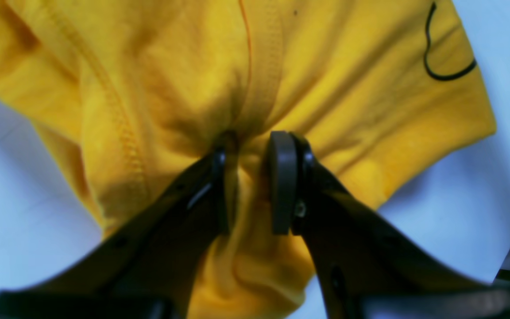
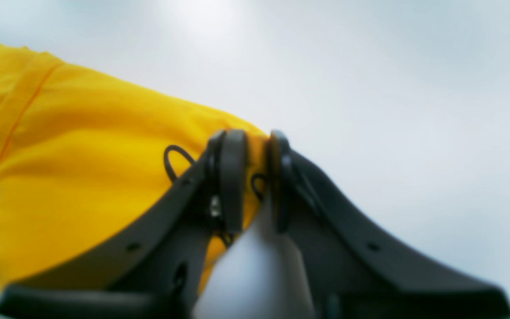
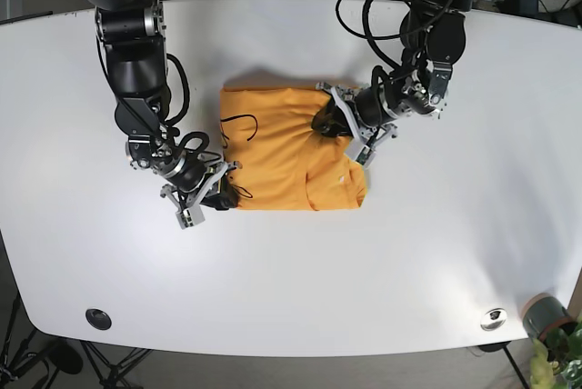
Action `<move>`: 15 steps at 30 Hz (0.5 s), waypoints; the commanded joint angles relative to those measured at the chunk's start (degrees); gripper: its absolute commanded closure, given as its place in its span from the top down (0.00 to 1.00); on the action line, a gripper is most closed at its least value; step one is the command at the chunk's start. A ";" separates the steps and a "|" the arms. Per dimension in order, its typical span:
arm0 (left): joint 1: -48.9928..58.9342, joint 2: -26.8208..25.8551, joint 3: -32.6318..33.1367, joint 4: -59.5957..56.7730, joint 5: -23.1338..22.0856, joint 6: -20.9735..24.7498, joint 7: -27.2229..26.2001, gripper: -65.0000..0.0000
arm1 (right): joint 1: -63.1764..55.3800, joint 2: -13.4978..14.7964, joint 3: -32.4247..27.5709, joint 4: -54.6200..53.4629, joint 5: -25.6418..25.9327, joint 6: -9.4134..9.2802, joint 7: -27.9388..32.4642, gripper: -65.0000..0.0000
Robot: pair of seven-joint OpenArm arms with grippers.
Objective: Fold the T-shirt properly
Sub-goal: 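Grasp the folded orange shirt's ends with both grippers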
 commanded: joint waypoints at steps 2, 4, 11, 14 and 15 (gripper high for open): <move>-1.02 -1.16 0.09 0.34 0.19 0.00 0.12 0.17 | 1.31 0.32 0.34 0.34 -0.05 0.34 -0.13 0.14; -1.11 -1.34 0.09 0.34 0.19 0.00 0.12 0.17 | 1.31 0.32 0.34 0.34 -0.05 0.34 -0.13 0.14; -3.31 -3.18 0.18 -0.63 0.27 0.00 0.12 0.17 | 1.22 1.56 0.16 0.43 0.04 0.34 -0.13 0.13; -5.42 -3.88 0.18 -2.56 0.27 0.00 0.12 0.17 | -0.19 1.73 0.16 0.69 0.30 0.43 -0.13 0.13; -6.21 -4.24 0.26 -3.18 0.27 0.00 0.12 0.17 | -0.71 1.82 0.16 1.39 0.39 0.43 -0.13 0.13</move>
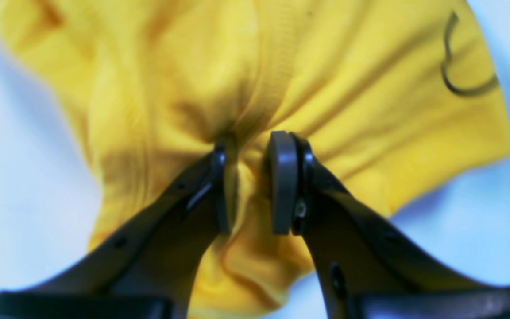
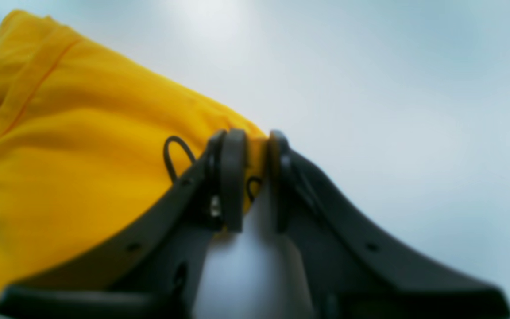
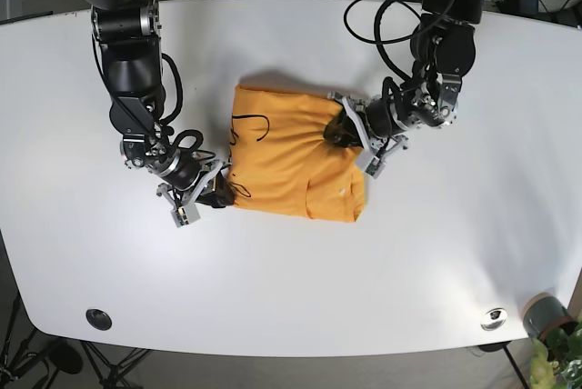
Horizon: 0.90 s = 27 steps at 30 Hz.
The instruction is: Fold the T-shirt properly
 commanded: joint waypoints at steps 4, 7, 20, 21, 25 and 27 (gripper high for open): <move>-4.89 -1.38 1.85 -2.84 0.32 0.39 -0.08 0.17 | -3.14 1.06 0.27 5.50 -0.64 -0.22 -0.61 0.13; -7.79 -1.90 3.61 -5.48 0.32 0.39 -0.08 0.17 | -5.77 1.67 0.10 9.02 -0.29 -0.31 -1.49 0.13; -16.67 -2.08 6.95 -11.90 0.32 0.39 -2.19 0.17 | -18.17 1.58 0.27 25.28 -0.20 -0.31 -6.59 0.13; -17.29 -2.08 6.95 -12.51 0.32 0.39 -2.19 0.17 | -19.14 1.50 0.27 26.60 -0.20 -0.31 -6.94 0.13; -19.84 -2.08 6.95 -14.80 0.32 0.39 -2.71 0.17 | -23.18 1.41 0.01 32.32 -0.11 -0.66 -7.56 0.13; -20.89 -1.99 7.47 -16.03 0.32 0.39 -4.30 0.17 | -24.85 1.32 0.01 34.43 -0.11 -0.75 -7.91 0.13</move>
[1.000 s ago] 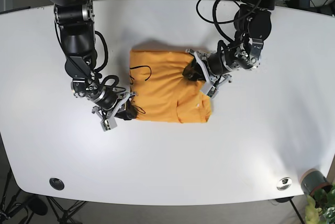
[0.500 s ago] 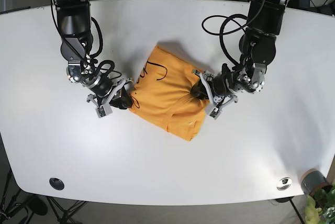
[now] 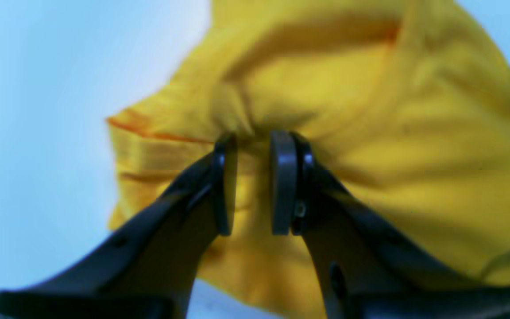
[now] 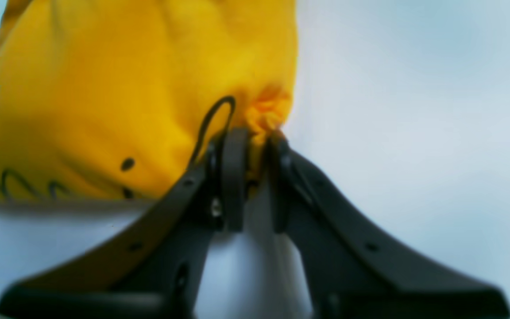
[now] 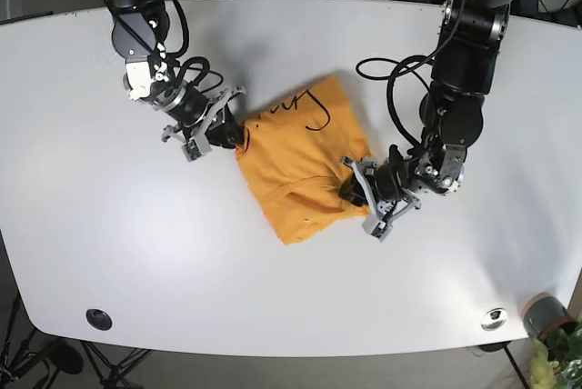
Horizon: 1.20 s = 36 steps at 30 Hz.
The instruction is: Fold the T-shirt properly
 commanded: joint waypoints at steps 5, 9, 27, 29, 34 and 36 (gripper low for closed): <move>-4.93 -0.15 5.03 -4.52 -0.82 -0.26 -6.68 0.17 | -2.35 -2.39 0.03 6.85 -0.53 0.60 -5.33 0.13; -5.37 -0.07 6.44 -6.80 -0.82 -0.26 -9.41 0.17 | -4.29 -5.20 0.03 9.75 -0.79 0.52 -6.74 0.13; -8.18 -2.53 6.35 0.14 -0.82 0.09 -9.93 0.18 | -4.20 -9.60 -0.15 9.92 -0.53 0.43 -9.29 0.13; -7.92 -2.97 6.35 2.61 -0.82 0.18 -9.93 0.21 | -4.20 -9.60 -0.06 10.89 -0.35 0.52 -9.29 0.13; -5.63 -3.06 6.09 8.41 -0.82 6.15 -9.93 0.44 | -4.37 -9.33 0.03 13.97 -0.88 0.43 -9.29 0.13; -4.14 -3.06 6.26 11.40 -0.82 11.25 -10.02 0.52 | -4.55 -8.37 0.12 15.46 -0.79 0.43 -9.46 0.13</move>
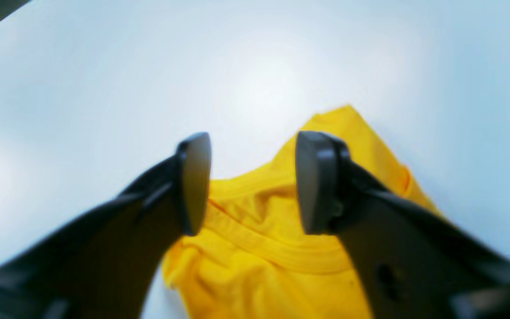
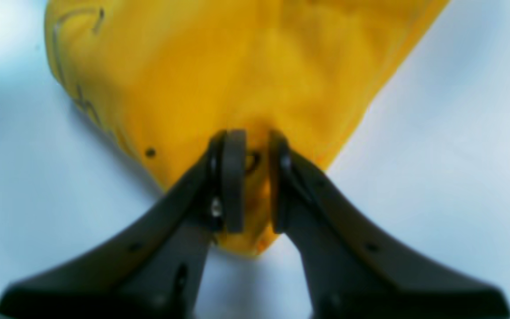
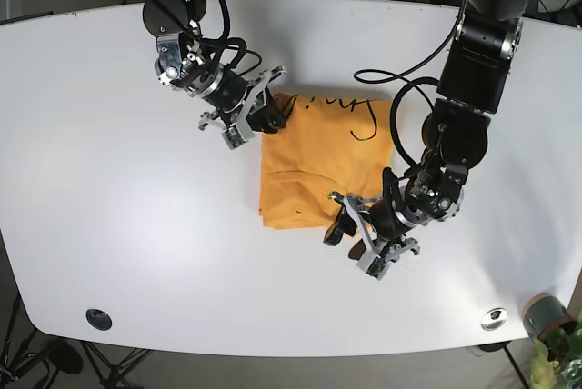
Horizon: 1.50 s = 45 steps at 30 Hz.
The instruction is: Fold the T-shirt properly
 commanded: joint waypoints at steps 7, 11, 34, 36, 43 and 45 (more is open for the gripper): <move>4.83 0.51 -0.21 10.50 -0.58 13.91 -1.72 0.60 | 2.13 1.41 3.13 6.74 1.42 0.50 -4.29 0.13; 8.96 3.41 -0.12 14.01 2.32 20.68 -4.18 0.61 | 3.53 1.32 5.15 7.09 1.42 0.76 -6.40 0.13; 25.14 12.91 -0.65 -5.59 27.46 23.94 -19.48 0.61 | 4.68 1.32 6.82 6.83 1.51 0.76 -6.40 0.13; 25.23 12.64 -1.35 -6.73 27.11 23.94 -19.48 0.61 | 4.68 1.32 6.82 6.83 1.51 0.76 -6.40 0.13; 25.49 7.28 -5.75 -7.00 19.02 17.08 -19.30 0.61 | 4.68 1.32 6.82 6.92 1.51 0.76 -6.40 0.13; 25.49 5.52 -6.27 -6.82 16.74 15.94 -18.77 0.61 | 4.59 1.32 6.82 7.01 1.51 0.76 -6.40 0.13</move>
